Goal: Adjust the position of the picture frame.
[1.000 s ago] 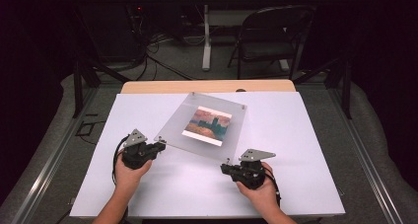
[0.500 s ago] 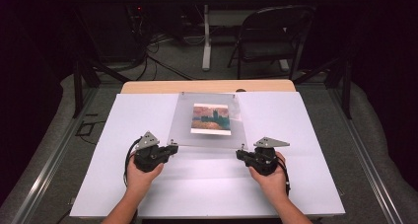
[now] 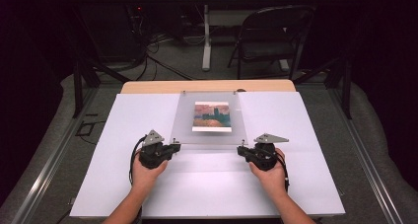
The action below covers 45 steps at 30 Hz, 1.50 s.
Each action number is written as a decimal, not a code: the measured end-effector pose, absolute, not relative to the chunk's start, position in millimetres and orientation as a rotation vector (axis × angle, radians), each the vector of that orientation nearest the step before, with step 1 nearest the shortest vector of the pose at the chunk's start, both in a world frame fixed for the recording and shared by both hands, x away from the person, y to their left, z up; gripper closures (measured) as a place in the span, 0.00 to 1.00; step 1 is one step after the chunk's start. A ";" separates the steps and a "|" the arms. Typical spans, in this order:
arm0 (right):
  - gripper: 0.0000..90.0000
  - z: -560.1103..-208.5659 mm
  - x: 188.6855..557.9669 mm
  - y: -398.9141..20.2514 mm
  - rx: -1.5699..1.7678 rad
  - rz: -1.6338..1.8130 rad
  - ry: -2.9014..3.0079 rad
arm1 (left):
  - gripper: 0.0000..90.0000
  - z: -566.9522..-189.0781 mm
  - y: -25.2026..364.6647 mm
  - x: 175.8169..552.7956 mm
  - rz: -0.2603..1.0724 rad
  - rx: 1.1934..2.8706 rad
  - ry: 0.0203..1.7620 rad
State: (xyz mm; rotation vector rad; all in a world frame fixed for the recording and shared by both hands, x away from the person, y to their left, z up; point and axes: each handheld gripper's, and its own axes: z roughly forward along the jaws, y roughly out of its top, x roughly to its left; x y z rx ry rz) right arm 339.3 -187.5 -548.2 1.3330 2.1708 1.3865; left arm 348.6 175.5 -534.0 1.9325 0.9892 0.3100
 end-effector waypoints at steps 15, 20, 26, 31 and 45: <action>0.94 -556.7 340.8 -187.3 1.366 1.325 2.202 | 0.95 -550.9 172.3 349.3 0.255 1.992 1.011; 0.93 -559.8 342.0 -188.7 1.368 1.294 2.218 | 0.95 -554.8 169.2 349.3 0.251 2.017 1.011; 0.93 -564.6 342.4 -188.4 1.376 1.271 2.228 | 0.94 -558.7 168.2 349.0 0.254 2.025 1.011; 0.92 -565.3 342.6 -189.2 1.383 1.288 2.223 | 0.94 -558.8 168.4 348.4 0.261 2.026 1.006; 0.65 -559.8 336.9 -189.2 1.331 1.253 2.207 | 0.64 -554.6 172.0 344.3 0.244 1.977 0.975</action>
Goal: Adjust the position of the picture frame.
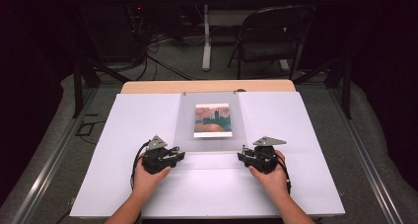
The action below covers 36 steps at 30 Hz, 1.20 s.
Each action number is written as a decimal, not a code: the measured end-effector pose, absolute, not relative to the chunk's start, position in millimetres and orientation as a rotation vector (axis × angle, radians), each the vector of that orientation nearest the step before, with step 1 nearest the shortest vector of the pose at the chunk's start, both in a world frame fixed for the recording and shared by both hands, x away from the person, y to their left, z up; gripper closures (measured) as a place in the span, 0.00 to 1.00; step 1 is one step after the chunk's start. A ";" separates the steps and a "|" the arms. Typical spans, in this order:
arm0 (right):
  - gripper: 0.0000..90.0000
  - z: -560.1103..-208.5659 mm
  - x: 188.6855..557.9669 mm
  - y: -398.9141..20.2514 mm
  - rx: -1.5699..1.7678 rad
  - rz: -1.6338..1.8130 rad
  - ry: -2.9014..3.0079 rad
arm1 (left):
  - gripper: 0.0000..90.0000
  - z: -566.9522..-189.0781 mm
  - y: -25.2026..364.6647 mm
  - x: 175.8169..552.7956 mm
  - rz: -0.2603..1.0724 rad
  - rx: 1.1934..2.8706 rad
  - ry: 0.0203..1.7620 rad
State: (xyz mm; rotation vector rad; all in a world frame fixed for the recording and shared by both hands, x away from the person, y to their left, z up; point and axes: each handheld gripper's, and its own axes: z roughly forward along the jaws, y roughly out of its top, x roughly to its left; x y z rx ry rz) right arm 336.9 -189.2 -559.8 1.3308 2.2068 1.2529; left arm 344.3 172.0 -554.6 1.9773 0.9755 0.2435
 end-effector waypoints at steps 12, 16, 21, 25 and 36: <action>0.46 -553.7 326.2 -186.2 1.228 1.237 2.204 | 0.48 -551.4 172.4 339.4 0.270 1.976 0.939; 0.43 -552.4 324.0 -186.1 1.216 1.227 2.212 | 0.46 -550.4 173.7 338.2 0.262 1.965 0.940; 0.41 -549.6 316.3 -186.0 1.235 1.225 2.248 | 0.44 -548.9 177.0 332.0 0.223 1.971 0.931; 0.42 -544.3 309.2 -190.0 1.204 1.190 2.282 | 0.42 -542.4 179.2 322.6 0.225 1.981 0.899; 0.43 -533.1 294.1 -218.1 1.241 1.220 2.242 | 0.41 -530.8 200.2 301.5 0.254 1.988 0.912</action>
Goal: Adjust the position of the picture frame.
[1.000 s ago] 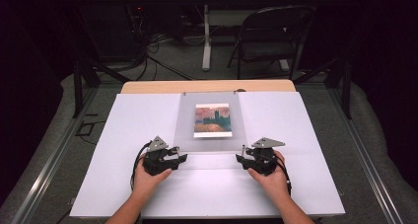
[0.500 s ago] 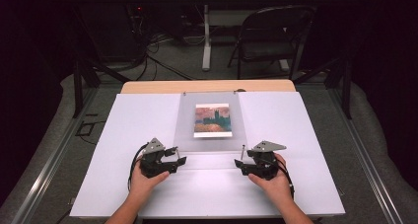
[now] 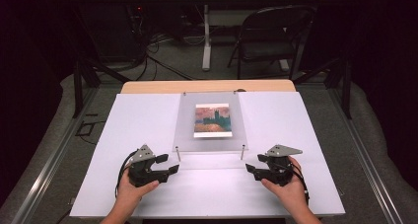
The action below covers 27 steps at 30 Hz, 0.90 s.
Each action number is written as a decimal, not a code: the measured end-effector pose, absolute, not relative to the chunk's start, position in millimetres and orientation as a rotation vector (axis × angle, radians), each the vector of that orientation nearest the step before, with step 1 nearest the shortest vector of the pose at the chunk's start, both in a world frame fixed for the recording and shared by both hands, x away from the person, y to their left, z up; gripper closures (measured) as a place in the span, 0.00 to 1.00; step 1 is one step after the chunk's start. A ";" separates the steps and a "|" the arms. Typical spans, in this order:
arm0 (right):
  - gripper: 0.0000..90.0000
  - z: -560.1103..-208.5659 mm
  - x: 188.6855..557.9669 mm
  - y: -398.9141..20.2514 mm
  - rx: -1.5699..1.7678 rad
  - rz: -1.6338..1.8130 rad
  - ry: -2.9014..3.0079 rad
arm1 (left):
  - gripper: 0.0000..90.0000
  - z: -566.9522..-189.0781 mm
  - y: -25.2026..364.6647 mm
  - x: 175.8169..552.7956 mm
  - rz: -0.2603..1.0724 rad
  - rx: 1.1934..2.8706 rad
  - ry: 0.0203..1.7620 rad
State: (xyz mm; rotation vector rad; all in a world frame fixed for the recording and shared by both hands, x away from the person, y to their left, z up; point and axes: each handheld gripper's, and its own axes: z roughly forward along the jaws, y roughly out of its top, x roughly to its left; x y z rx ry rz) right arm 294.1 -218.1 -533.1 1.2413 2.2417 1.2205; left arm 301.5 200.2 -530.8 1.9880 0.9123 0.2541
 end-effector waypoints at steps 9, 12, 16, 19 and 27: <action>0.42 -531.2 294.2 -228.6 1.253 1.216 2.231 | 0.41 -526.7 206.6 305.1 0.258 1.966 0.936; 0.41 -530.0 296.3 -228.8 1.253 1.215 2.238 | 0.41 -524.4 208.1 308.4 0.254 1.950 0.941; 0.39 -523.1 305.1 -229.7 1.290 1.244 2.237 | 0.41 -519.9 210.0 315.5 0.239 1.923 0.958; 0.39 -518.4 309.8 -230.0 1.309 1.256 2.222 | 0.41 -514.9 210.8 323.2 0.239 1.908 0.985; 0.39 -499.9 337.6 -228.5 1.296 1.227 2.193 | 0.41 -502.4 212.0 355.6 0.262 1.875 1.049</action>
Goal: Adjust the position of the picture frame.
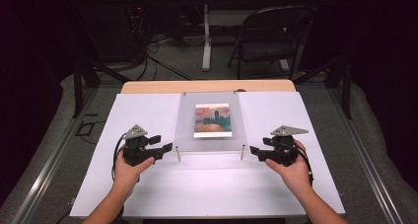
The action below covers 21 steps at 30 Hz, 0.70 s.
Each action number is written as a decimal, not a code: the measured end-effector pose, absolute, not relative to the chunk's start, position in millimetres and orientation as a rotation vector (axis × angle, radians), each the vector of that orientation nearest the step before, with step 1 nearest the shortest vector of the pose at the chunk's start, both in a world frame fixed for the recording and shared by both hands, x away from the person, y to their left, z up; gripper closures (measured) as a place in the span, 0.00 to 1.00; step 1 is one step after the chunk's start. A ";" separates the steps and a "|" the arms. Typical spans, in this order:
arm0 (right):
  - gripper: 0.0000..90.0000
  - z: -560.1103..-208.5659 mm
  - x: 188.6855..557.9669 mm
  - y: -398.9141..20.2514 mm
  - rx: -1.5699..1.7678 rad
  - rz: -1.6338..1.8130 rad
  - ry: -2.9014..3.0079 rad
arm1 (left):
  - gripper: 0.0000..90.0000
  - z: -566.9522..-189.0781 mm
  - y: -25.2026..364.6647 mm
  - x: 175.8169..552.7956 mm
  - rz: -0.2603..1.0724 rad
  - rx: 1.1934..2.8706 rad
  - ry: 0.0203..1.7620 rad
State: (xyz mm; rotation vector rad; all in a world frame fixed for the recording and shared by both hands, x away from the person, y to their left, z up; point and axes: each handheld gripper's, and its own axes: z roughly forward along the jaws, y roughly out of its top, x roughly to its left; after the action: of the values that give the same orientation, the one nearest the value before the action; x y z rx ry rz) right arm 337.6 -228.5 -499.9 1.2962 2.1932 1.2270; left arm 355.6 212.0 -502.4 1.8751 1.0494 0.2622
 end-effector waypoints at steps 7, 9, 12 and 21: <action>0.39 -489.1 372.5 -225.4 1.281 1.183 2.197 | 0.41 -497.3 211.8 391.9 0.248 1.865 1.100; 0.39 -488.4 383.0 -225.0 1.295 1.190 2.187 | 0.41 -496.8 210.6 401.5 0.250 1.858 1.116; 0.39 -489.0 398.5 -224.8 1.330 1.188 2.185 | 0.41 -497.3 208.2 419.2 0.252 1.873 1.132; 0.39 -499.1 432.6 -227.3 1.433 1.170 2.159 | 0.41 -501.8 201.6 446.9 0.230 1.860 1.175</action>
State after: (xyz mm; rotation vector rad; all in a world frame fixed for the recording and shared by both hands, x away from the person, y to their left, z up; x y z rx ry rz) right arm 432.6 -227.3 -499.1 1.4334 2.1586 1.1701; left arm 446.9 201.6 -501.8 1.8599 1.1753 0.2298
